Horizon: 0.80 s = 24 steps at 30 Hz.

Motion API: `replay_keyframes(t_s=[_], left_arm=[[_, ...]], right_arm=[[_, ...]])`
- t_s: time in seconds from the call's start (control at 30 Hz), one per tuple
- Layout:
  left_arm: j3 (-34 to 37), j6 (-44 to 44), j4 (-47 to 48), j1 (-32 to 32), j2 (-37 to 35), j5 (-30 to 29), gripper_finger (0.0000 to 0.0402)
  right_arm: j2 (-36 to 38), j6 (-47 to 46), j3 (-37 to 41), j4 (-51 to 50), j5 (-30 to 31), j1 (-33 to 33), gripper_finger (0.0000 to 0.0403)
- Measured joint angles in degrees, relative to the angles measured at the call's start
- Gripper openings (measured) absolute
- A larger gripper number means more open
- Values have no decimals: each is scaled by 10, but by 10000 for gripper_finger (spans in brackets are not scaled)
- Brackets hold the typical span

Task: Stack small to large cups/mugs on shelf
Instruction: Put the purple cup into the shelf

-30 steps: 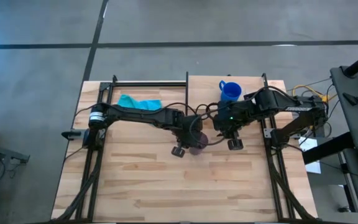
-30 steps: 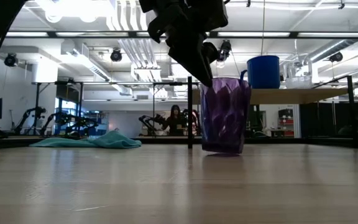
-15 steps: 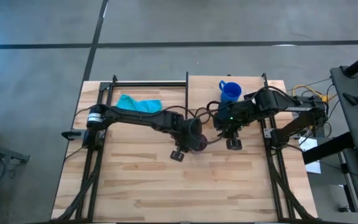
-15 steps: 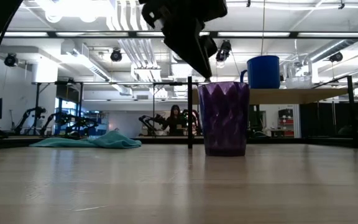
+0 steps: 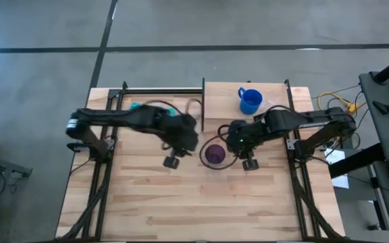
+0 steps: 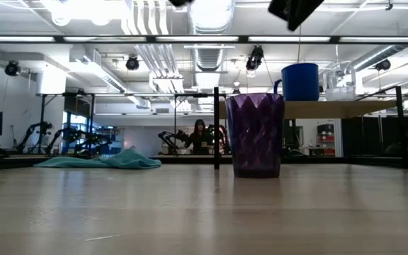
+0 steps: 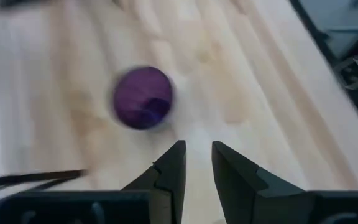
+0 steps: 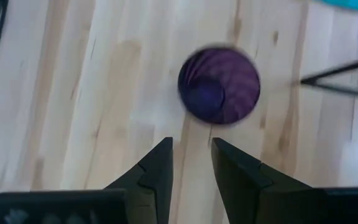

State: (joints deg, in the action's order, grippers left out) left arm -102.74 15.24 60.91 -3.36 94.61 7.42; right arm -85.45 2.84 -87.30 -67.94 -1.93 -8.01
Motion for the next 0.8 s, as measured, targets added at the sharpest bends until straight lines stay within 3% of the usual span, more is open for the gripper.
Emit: replay_keyframes(t_s=[0.23,0.47,0.8], left_arm=[[3,-1,2,4,-92,-140,63],[13,-44,1,8,-131,-156,63],[24,-45,6,8,-110,-158,63]], right_arm=[[0,38,74,138,0,0,105],[0,71,116,155,0,2,105],[0,97,170,244,0,2,105]])
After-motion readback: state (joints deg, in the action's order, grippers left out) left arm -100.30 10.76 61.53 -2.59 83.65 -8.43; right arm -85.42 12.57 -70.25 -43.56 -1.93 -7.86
